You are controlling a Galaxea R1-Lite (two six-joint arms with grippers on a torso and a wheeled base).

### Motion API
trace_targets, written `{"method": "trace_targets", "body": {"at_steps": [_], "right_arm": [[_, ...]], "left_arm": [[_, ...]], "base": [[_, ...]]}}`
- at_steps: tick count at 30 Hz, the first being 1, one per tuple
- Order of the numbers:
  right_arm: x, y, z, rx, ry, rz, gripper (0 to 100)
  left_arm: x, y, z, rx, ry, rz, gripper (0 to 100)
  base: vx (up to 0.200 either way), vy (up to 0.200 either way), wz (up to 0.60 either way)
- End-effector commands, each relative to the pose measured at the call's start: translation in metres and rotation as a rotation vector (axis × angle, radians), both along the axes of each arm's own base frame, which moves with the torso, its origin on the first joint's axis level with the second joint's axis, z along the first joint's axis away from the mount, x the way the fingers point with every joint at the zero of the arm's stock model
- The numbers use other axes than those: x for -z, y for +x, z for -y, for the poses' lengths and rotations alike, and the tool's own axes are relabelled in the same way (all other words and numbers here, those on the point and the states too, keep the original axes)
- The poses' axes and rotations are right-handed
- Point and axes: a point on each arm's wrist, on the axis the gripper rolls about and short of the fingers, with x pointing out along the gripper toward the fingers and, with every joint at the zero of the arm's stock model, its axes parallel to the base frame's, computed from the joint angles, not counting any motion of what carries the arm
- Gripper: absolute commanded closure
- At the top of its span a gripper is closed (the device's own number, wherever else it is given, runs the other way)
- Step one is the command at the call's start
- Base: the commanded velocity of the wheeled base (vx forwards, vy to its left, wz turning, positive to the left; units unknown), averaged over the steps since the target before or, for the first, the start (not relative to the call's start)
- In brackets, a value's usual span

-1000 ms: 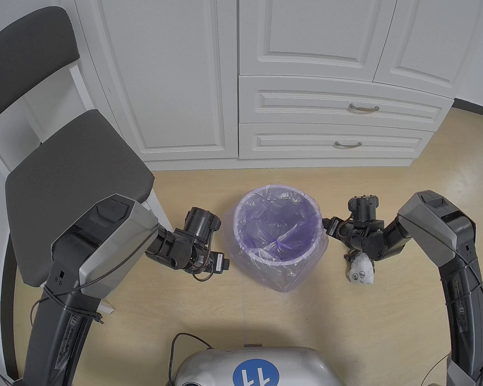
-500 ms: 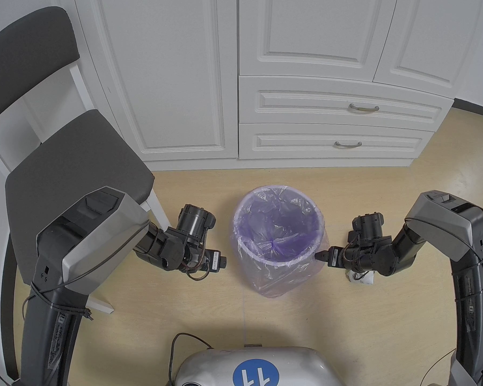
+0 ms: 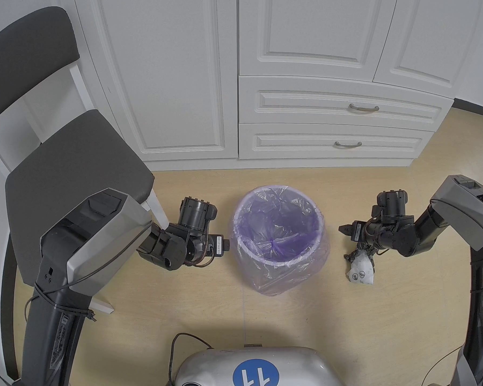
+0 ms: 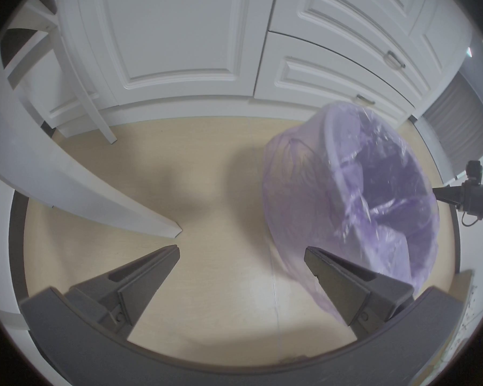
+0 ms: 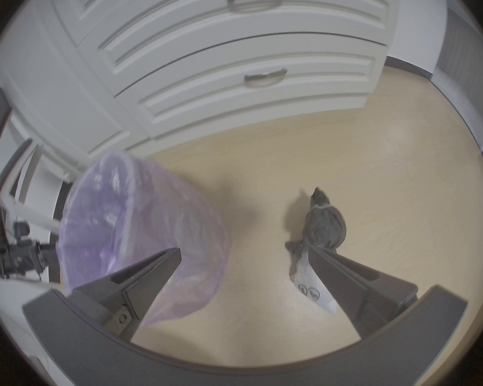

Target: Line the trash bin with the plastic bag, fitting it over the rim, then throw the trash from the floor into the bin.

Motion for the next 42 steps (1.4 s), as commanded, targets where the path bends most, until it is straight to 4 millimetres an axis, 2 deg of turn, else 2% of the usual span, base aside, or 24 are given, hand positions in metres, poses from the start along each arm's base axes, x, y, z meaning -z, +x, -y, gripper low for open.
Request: {"method": "trace_targets", "body": {"at_steps": [1, 2, 6, 12, 18, 23, 27, 30, 33, 36, 38, 42], "right_arm": [[0.014, 0.02, -0.018, 0.033, 0.058, 0.043, 0], [0.024, 0.029, -0.031, 0.073, 0.109, 0.079, 0], [0.045, 0.044, -0.047, 0.112, 0.16, 0.14, 0], [0.063, 0.05, -0.054, 0.118, 0.182, 0.197, 0], [0.054, 0.042, -0.053, 0.111, 0.184, 0.186, 0], [0.039, 0.015, -0.047, 0.009, 0.215, 0.116, 0], [0.032, 0.001, -0.038, -0.067, 0.221, 0.117, 0], [0.029, 0.003, -0.027, -0.068, 0.193, 0.142, 0], [0.023, 0.014, -0.012, -0.038, 0.172, 0.193, 0], [0.022, 0.02, -0.011, -0.015, 0.165, 0.212, 0], [0.028, 0.027, -0.015, 0.016, 0.155, 0.234, 0], [0.041, 0.034, -0.022, 0.03, 0.163, 0.272, 0]], "left_arm": [[0.008, 0.011, 0.006, -0.054, -0.028, 0.044, 0], [0.009, 0.014, 0.008, -0.07, -0.039, 0.064, 0], [0.006, 0.016, 0.014, -0.075, -0.059, 0.104, 0], [0.007, 0.02, 0.016, -0.089, -0.072, 0.154, 0], [0.003, 0.03, 0.018, -0.115, -0.08, 0.197, 0], [0.001, 0.038, 0.019, -0.148, -0.079, 0.234, 0], [0.0, 0.039, 0.018, -0.15, -0.08, 0.24, 0], [-0.001, 0.041, 0.016, -0.154, -0.082, 0.245, 0], [0.0, 0.048, 0.012, -0.169, -0.09, 0.261, 0], [-0.001, 0.054, 0.012, -0.177, -0.103, 0.281, 0], [-0.006, 0.062, 0.014, -0.207, -0.143, 0.31, 0], [-0.006, 0.064, 0.018, -0.207, -0.159, 0.318, 0]], "base": [[0.0, 0.0, 0.0], [0.0, 0.0, 0.0], [0.0, 0.0, 0.0], [0.0, 0.0, 0.0], [0.0, 0.0, 0.0], [0.0, 0.0, 0.0], [0.0, 0.0, 0.0], [0.0, 0.0, 0.0], [0.0, 0.0, 0.0], [0.0, 0.0, 0.0], [0.0, 0.0, 0.0], [0.0, 0.0, 0.0]]}}
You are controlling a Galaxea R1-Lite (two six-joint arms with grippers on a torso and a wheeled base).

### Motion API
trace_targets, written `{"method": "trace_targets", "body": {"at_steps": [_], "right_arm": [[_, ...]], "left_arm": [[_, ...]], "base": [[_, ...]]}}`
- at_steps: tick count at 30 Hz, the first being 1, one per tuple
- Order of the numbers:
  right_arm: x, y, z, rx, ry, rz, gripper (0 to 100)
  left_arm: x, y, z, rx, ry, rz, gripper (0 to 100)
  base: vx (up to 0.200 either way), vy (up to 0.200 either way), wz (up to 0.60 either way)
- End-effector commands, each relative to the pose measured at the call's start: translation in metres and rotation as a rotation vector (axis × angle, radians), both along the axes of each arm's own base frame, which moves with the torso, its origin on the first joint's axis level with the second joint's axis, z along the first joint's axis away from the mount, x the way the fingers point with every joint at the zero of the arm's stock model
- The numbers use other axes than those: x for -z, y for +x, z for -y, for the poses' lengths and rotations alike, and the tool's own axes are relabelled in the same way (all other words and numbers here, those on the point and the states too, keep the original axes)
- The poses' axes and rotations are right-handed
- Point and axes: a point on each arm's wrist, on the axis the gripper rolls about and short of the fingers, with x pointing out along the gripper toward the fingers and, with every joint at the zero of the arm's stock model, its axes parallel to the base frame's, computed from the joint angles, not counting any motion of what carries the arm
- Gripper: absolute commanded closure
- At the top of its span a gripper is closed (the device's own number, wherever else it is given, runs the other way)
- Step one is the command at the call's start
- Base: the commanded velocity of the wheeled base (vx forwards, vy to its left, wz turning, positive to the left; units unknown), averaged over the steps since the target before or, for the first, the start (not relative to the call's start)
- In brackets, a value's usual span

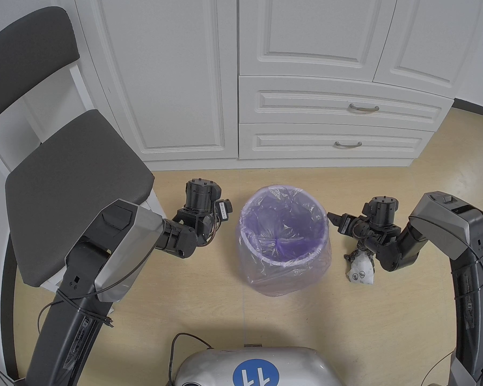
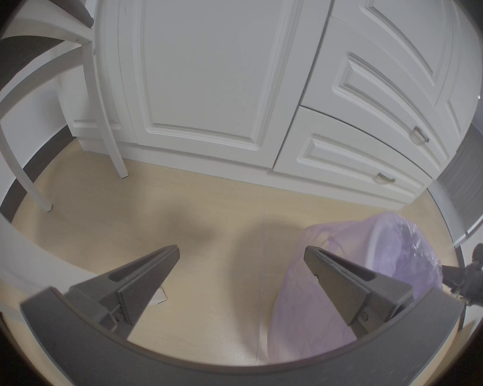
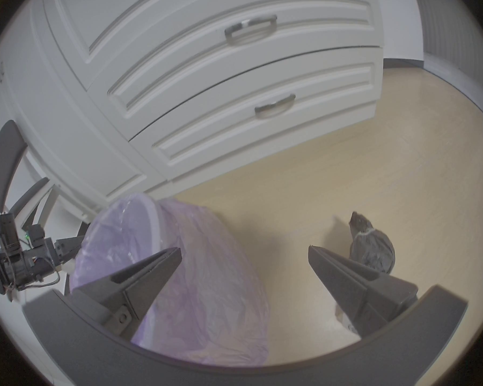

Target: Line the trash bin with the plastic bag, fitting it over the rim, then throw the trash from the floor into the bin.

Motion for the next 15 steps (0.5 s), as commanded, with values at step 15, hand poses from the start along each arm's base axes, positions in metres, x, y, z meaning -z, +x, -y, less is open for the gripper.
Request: {"method": "trace_targets", "body": {"at_steps": [15], "right_arm": [[0.046, 0.01, -0.033, 0.007, 0.034, 0.064, 0]], "left_arm": [[0.023, 0.0, 0.017, 0.016, 0.001, -0.094, 0]], "base": [[0.0, 0.0, 0.0]]}}
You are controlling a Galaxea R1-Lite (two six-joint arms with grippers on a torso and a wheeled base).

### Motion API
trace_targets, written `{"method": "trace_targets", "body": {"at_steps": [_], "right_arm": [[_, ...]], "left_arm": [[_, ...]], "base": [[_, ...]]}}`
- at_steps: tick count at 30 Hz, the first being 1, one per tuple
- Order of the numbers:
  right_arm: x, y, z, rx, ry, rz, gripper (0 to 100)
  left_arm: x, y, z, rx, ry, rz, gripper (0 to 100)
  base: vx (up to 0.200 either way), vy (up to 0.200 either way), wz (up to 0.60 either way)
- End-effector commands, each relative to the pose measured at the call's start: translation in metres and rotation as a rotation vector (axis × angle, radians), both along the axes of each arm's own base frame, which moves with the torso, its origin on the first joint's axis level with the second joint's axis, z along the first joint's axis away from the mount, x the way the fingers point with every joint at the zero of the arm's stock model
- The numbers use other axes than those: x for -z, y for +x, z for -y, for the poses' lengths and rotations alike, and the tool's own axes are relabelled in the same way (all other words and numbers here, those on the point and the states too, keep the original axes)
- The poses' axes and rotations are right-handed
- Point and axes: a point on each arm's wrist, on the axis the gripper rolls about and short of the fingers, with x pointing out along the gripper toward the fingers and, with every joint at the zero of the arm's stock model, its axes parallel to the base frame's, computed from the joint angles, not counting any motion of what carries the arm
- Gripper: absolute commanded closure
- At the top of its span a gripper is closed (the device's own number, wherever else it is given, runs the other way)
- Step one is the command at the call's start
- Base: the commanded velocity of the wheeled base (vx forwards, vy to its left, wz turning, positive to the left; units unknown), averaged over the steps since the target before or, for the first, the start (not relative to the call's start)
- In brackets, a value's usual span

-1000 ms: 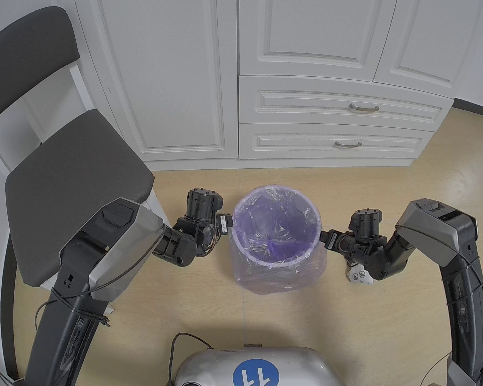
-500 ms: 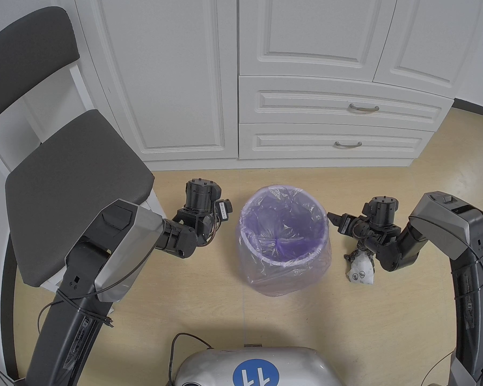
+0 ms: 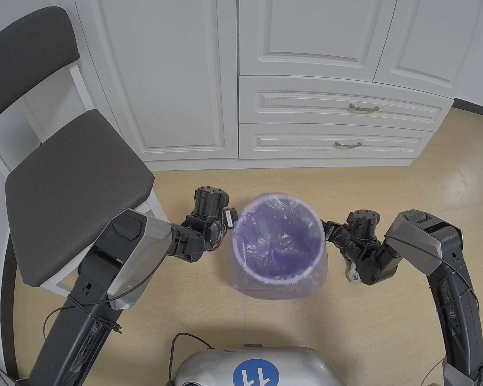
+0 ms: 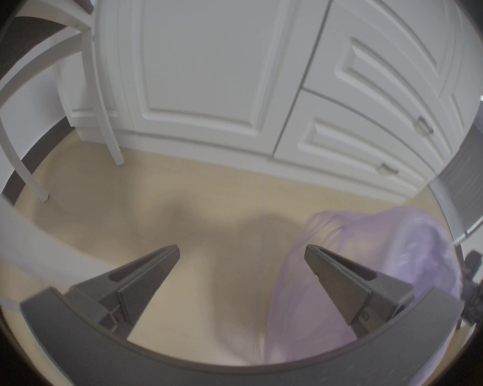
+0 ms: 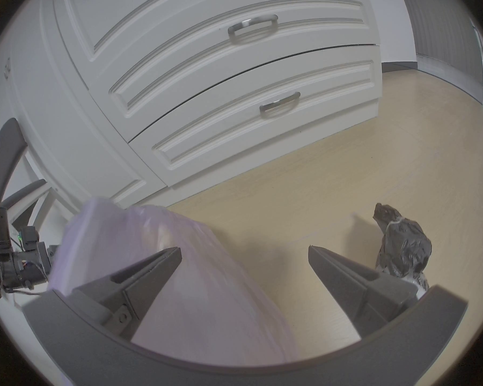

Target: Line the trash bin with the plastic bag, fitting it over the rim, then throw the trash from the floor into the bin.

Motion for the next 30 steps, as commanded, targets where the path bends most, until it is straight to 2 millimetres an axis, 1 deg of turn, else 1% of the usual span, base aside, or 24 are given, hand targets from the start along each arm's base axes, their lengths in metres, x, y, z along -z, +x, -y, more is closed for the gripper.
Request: {"method": "trace_targets", "body": {"at_steps": [1, 3, 4, 5, 8, 14, 17, 21, 23, 24, 27, 30], "right_arm": [[0.001, -0.01, 0.001, -0.012, -0.008, -0.038, 0], [-0.002, -0.015, 0.003, -0.014, -0.011, -0.057, 0], [-0.003, -0.015, 0.003, -0.015, -0.011, -0.06, 0], [-0.004, -0.019, 0.004, -0.021, -0.012, -0.07, 0], [-0.005, -0.023, 0.004, -0.03, -0.017, -0.082, 0], [0.002, -0.02, 0.005, -0.026, -0.021, -0.085, 0], [0.004, -0.018, 0.007, -0.021, -0.02, -0.083, 0], [0.001, -0.016, 0.017, -0.003, -0.032, -0.098, 0], [0.001, -0.016, 0.017, -0.003, -0.032, -0.098, 0], [-0.001, -0.016, 0.032, 0.012, -0.092, -0.136, 0], [-0.007, -0.018, 0.043, 0.025, -0.129, -0.177, 0], [-0.009, -0.019, 0.046, 0.027, -0.137, -0.21, 0]], "left_arm": [[-0.002, -0.004, 0.004, -0.001, -0.006, -0.045, 0], [-0.011, -0.007, 0.005, -0.008, -0.019, -0.053, 0], [-0.011, -0.008, 0.005, -0.008, -0.02, -0.056, 0], [-0.015, -0.013, 0.004, -0.007, -0.019, -0.069, 0], [-0.014, -0.019, 0.002, -0.005, -0.008, -0.087, 0], [-0.007, -0.009, -0.003, -0.022, -0.015, -0.075, 0], [-0.006, -0.008, -0.003, -0.024, -0.016, -0.073, 0], [-0.009, -0.009, -0.002, -0.022, -0.022, -0.067, 0], [-0.009, -0.009, -0.002, -0.022, -0.022, -0.067, 0], [-0.011, -0.01, -0.002, -0.021, -0.024, -0.066, 0], [-0.013, -0.012, -0.003, -0.023, -0.023, -0.07, 0], [-0.014, -0.016, -0.003, -0.02, -0.018, -0.078, 0]], "base": [[0.0, 0.0, 0.0], [0.0, 0.0, 0.0], [0.0, 0.0, 0.0], [0.0, 0.0, 0.0], [0.0, 0.0, 0.0], [0.0, 0.0, 0.0], [0.0, 0.0, 0.0], [0.0, 0.0, 0.0], [0.0, 0.0, 0.0], [0.0, 0.0, 0.0], [0.0, 0.0, 0.0], [0.0, 0.0, 0.0]]}}
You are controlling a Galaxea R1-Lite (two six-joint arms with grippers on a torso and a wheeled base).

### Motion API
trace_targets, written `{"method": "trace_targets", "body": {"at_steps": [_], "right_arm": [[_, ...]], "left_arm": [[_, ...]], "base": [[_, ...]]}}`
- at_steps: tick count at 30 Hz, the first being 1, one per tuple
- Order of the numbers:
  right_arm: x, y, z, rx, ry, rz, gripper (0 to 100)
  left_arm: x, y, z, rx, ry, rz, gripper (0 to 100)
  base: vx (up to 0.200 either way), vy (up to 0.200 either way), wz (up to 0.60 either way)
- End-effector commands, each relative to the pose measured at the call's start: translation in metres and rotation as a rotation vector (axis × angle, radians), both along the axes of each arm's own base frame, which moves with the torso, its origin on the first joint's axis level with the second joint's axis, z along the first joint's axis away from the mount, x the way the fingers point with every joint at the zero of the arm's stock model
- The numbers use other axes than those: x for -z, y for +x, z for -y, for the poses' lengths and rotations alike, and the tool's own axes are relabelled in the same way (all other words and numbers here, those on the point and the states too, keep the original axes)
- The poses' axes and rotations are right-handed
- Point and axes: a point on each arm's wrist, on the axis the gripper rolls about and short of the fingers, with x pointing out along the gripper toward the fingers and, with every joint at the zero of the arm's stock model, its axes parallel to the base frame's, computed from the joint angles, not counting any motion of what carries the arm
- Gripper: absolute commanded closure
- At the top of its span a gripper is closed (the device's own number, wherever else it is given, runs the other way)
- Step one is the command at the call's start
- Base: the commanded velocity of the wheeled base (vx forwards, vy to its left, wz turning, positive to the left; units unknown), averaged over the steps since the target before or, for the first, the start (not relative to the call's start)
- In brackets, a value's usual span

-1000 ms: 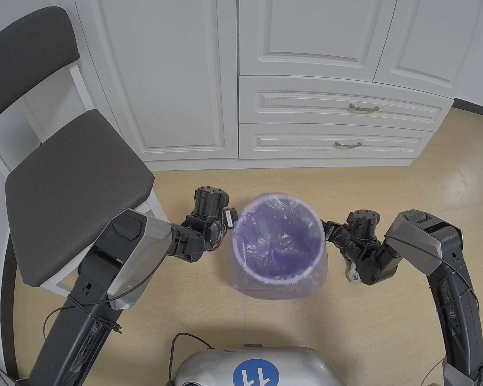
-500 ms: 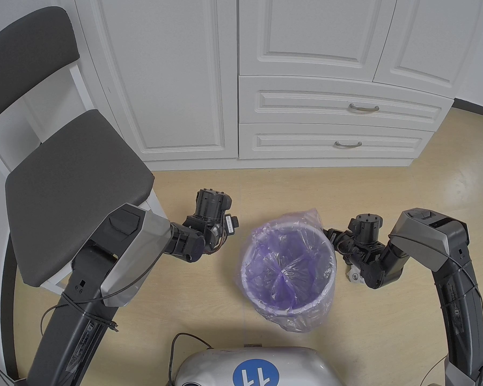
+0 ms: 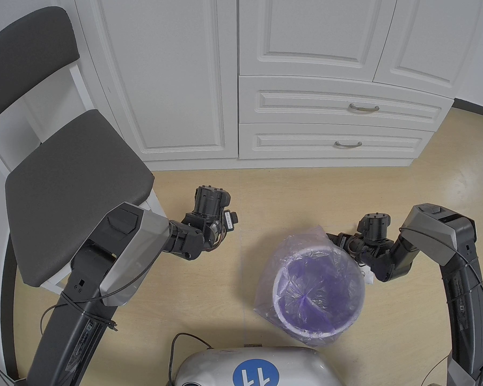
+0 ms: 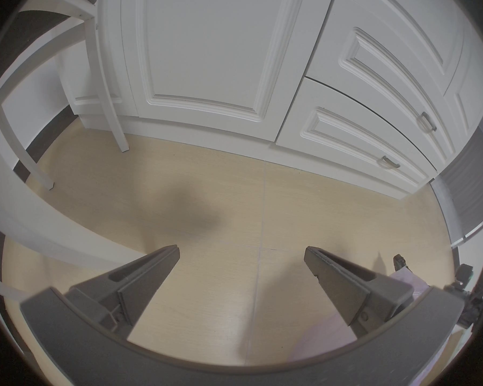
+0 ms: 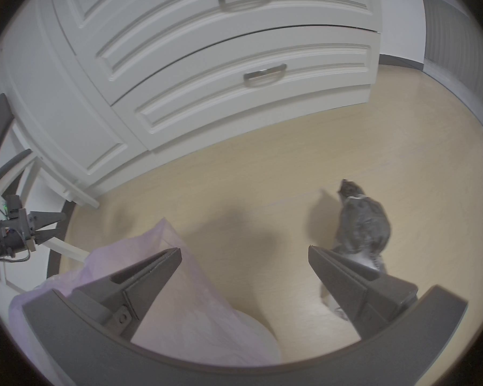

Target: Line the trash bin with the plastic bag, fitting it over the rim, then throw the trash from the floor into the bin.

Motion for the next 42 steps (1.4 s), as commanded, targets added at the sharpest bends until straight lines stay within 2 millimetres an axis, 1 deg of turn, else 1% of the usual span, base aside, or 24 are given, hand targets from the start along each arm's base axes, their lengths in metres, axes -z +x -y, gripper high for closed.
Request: {"method": "trace_targets", "body": {"at_steps": [1, 5, 8, 11, 14, 15, 16, 17, 19, 20, 21, 26, 27, 29, 30, 32, 33, 34, 35, 37, 38, 39, 40, 42], "right_arm": [[-0.015, 0.0, 0.015, 0.025, -0.015, -0.009, 0], [-0.016, 0.0, 0.015, 0.027, -0.015, -0.006, 0], [-0.029, 0.0, 0.015, 0.026, -0.011, 0.008, 0], [-0.043, -0.002, 0.017, 0.03, -0.017, -0.024, 0], [-0.062, -0.005, 0.024, 0.047, -0.027, -0.074, 0], [-0.065, -0.007, 0.026, 0.054, -0.034, -0.092, 0], [-0.071, -0.01, 0.031, 0.06, -0.063, -0.14, 0], [-0.073, -0.011, 0.033, 0.061, -0.076, -0.156, 0], [-0.079, -0.016, 0.046, 0.07, -0.137, -0.228, 0], [-0.079, -0.016, 0.046, 0.07, -0.137, -0.228, 0], [-0.076, -0.016, 0.053, 0.076, -0.152, -0.263, 0], [-0.054, -0.009, 0.077, 0.106, -0.178, -0.308, 0], [-0.045, -0.004, 0.084, 0.114, -0.186, -0.312, 0], [-0.034, 0.005, 0.091, 0.125, -0.186, -0.317, 0], [-0.033, 0.006, 0.091, 0.124, -0.185, -0.313, 0], [-0.017, 0.022, 0.097, 0.136, -0.185, -0.318, 0], [-0.017, 0.022, 0.097, 0.136, -0.185, -0.318, 0], [-0.006, 0.03, 0.099, 0.134, -0.186, -0.338, 0], [0.0, 0.042, 0.1, 0.135, -0.186, -0.35, 0], [0.005, 0.058, 0.101, 0.135, -0.182, -0.35, 0], [0.009, 0.071, 0.101, 0.139, -0.18, -0.35, 0], [0.028, 0.067, 0.102, 0.135, -0.179, -0.416, 0], [0.036, 0.064, 0.105, 0.123, -0.183, -0.454, 0], [0.036, 0.063, 0.107, 0.115, -0.186, -0.457, 0]], "left_arm": [[-0.007, -0.006, -0.002, 0.001, 0.003, -0.007, 0], [-0.012, -0.012, -0.002, 0.008, 0.01, -0.02, 0], [-0.022, -0.023, -0.002, 0.022, 0.02, -0.034, 0], [-0.033, -0.037, -0.002, 0.038, 0.032, -0.047, 0], [-0.043, -0.055, -0.003, 0.069, 0.037, -0.047, 0], [-0.044, -0.059, -0.003, 0.08, 0.044, -0.051, 0], [-0.047, -0.069, -0.007, 0.107, 0.073, -0.066, 0], [-0.048, -0.073, -0.008, 0.116, 0.085, -0.072, 0], [-0.049, -0.089, -0.014, 0.145, 0.137, -0.103, 0], [-0.049, -0.089, -0.014, 0.145, 0.137, -0.103, 0], [-0.052, -0.099, -0.017, 0.151, 0.145, -0.117, 0], [-0.054, -0.122, -0.03, 0.151, 0.145, -0.118, 0], [-0.055, -0.13, -0.035, 0.153, 0.145, -0.112, 0], [-0.056, -0.142, -0.042, 0.155, 0.148, -0.109, 0], [-0.056, -0.144, -0.043, 0.155, 0.147, -0.106, 0], [-0.061, -0.163, -0.049, 0.162, 0.133, -0.084, 0], [-0.061, -0.163, -0.049, 0.162, 0.133, -0.084, 0], [-0.063, -0.172, -0.053, 0.17, 0.127, -0.071, 0], [-0.063, -0.181, -0.054, 0.176, 0.12, -0.06, 0], [-0.062, -0.189, -0.053, 0.19, 0.111, -0.041, 0], [-0.059, -0.196, -0.052, 0.199, 0.102, -0.033, 0], [-0.057, -0.201, -0.051, 0.211, 0.097, -0.025, 0], [-0.055, -0.205, -0.05, 0.218, 0.091, -0.018, 0], [-0.052, -0.209, -0.049, 0.224, 0.084, -0.01, 0]], "base": [[0.0, 0.0, 0.0], [0.0, 0.0, 0.0], [0.0, 0.0, 0.0], [0.0, 0.0, 0.0], [0.0, 0.0, 0.0], [0.0, 0.0, 0.0], [0.0, 0.0, 0.0], [0.0, 0.0, 0.0], [0.0, 0.0, 0.0], [0.0, 0.0, 0.0], [0.0, 0.0, 0.0], [0.0, 0.0, 0.0], [0.0, 0.0, 0.0], [0.0, 0.0, 0.0], [0.0, 0.0, 0.0], [0.0, 0.0, 0.0], [0.0, 0.0, 0.0], [0.0, 0.0, 0.0], [0.0, 0.0, 0.0], [0.0, 0.0, 0.0], [0.0, 0.0, 0.0], [0.0, 0.0, 0.0], [0.0, 0.0, 0.0], [0.0, 0.0, 0.0]]}}
